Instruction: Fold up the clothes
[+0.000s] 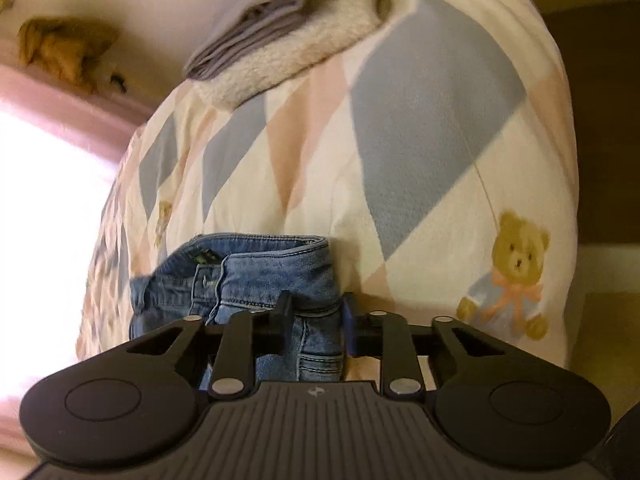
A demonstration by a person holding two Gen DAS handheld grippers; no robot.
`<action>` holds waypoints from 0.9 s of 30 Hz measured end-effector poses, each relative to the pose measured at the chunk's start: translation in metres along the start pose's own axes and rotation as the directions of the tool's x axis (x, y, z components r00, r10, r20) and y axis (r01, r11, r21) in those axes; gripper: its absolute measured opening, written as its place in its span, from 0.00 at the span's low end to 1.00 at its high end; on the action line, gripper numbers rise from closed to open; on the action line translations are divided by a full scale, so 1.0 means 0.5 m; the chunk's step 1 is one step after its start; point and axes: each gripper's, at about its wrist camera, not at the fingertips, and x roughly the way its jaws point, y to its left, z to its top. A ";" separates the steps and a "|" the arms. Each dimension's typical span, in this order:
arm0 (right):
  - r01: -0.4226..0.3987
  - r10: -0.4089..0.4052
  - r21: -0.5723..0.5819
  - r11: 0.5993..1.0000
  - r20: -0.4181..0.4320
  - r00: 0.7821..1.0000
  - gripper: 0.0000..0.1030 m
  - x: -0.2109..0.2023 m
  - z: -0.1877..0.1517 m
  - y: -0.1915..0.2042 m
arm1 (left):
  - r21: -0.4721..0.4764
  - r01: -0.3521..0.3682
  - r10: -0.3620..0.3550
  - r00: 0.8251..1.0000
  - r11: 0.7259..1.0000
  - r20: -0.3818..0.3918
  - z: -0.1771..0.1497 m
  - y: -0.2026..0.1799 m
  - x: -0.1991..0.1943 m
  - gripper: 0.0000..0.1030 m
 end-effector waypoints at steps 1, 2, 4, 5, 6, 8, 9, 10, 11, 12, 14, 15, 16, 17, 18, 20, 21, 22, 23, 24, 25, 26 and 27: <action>-0.016 0.016 -0.011 1.000 0.002 1.000 0.22 -0.011 0.002 0.004 | 0.025 -0.003 0.003 1.000 1.000 -0.001 0.001 -0.008 -0.011 0.07; -0.031 0.031 -0.026 0.999 0.002 1.000 0.22 -0.021 0.004 0.009 | 0.050 -0.010 0.010 1.000 0.999 -0.003 0.002 -0.017 -0.017 0.07; -0.056 0.056 -0.048 0.997 -0.006 0.998 0.33 -0.038 0.007 0.013 | 0.072 -0.031 0.032 0.999 0.997 -0.012 0.004 -0.025 -0.013 0.08; -0.063 0.062 -0.057 0.996 -0.021 0.998 0.36 -0.041 0.004 0.011 | 0.080 -0.042 0.044 0.999 0.996 -0.018 0.004 -0.028 -0.009 0.08; -0.068 0.066 -0.062 0.996 -0.035 0.997 0.37 -0.044 0.002 0.008 | 0.075 -0.052 0.054 0.998 0.996 -0.027 0.006 -0.028 -0.002 0.08; -0.074 0.073 -0.027 0.997 -0.054 0.996 0.37 -0.041 -0.008 -0.007 | 0.043 -0.068 0.070 0.997 0.997 -0.041 0.010 -0.026 0.015 0.08; -0.092 0.093 0.008 0.996 -0.071 0.993 0.37 -0.035 -0.012 -0.015 | 0.042 -0.076 0.078 0.996 0.996 -0.044 0.011 -0.025 0.021 0.08; -0.100 0.102 0.027 0.995 -0.077 0.992 0.41 -0.030 -0.017 -0.019 | 0.045 -0.086 0.088 0.995 0.995 -0.047 0.011 -0.026 0.029 0.08; -0.089 0.091 0.020 0.996 -0.077 0.993 0.42 -0.022 -0.019 -0.020 | 0.048 -0.095 0.097 0.994 0.994 -0.052 0.011 -0.027 0.037 0.08; -0.078 0.079 0.013 0.997 -0.078 0.994 0.42 -0.014 -0.021 -0.020 | 0.049 -0.102 0.105 0.993 0.994 -0.057 0.010 -0.026 0.044 0.09; -0.046 0.048 0.020 0.999 -0.099 0.994 0.45 0.006 -0.019 -0.028 | 0.049 -0.114 0.117 0.991 0.992 -0.067 0.009 -0.024 0.057 0.10; -0.031 0.035 0.029 0.999 -0.111 0.993 0.44 0.017 -0.017 -0.033 | 0.045 -0.117 0.120 0.990 0.992 -0.069 0.009 -0.022 0.060 0.10; -0.040 0.043 0.035 0.999 -0.102 0.994 0.45 0.017 -0.015 -0.037 | 0.041 -0.120 0.123 0.990 0.992 -0.070 0.008 -0.020 0.063 0.11; -0.049 0.052 0.039 0.998 -0.092 0.994 0.46 0.017 -0.014 -0.040 | 0.037 -0.123 0.125 0.990 0.992 -0.071 0.008 -0.017 0.067 0.12; -0.060 0.063 0.038 0.997 -0.079 0.995 0.50 0.018 -0.013 -0.040 | 0.028 -0.125 0.126 0.989 0.992 -0.073 0.008 -0.015 0.073 0.13; -0.089 0.091 0.047 0.995 -0.054 0.994 0.45 0.027 -0.009 -0.038 | -0.001 -0.127 0.126 0.989 0.992 -0.082 0.007 -0.010 0.088 0.12; -0.096 0.100 0.057 0.994 -0.056 0.993 0.30 0.035 -0.005 -0.033 | -0.011 -0.132 0.130 0.988 0.991 -0.084 0.008 -0.011 0.094 0.11; -0.085 0.088 0.049 0.995 -0.061 0.994 0.22 0.039 0.000 -0.020 | -0.005 -0.143 0.143 0.987 0.990 -0.080 0.009 -0.017 0.095 0.07; -0.076 0.076 -0.005 0.997 -0.047 0.996 0.19 0.033 0.003 0.004 | 0.011 -0.154 0.154 0.985 0.988 -0.071 0.010 -0.028 0.089 0.04; -0.067 0.065 -0.059 0.996 -0.032 0.997 0.13 0.024 0.007 0.028 | 0.027 -0.155 0.156 0.986 0.988 -0.058 0.011 -0.040 0.074 0.03; -0.065 0.063 -0.112 0.992 -0.020 0.998 0.08 0.004 0.014 0.053 | 0.037 -0.146 0.148 0.988 0.989 -0.047 0.012 -0.050 0.054 0.03; -0.084 0.083 -0.160 0.984 -0.012 0.996 0.06 -0.024 0.026 0.076 | 0.047 -0.132 0.133 0.990 0.990 -0.034 0.013 -0.058 0.029 0.03; -0.102 0.103 -0.206 0.973 -0.006 0.995 0.05 -0.052 0.038 0.099 | 0.054 -0.111 0.112 0.993 0.992 -0.021 0.014 -0.061 -0.002 0.03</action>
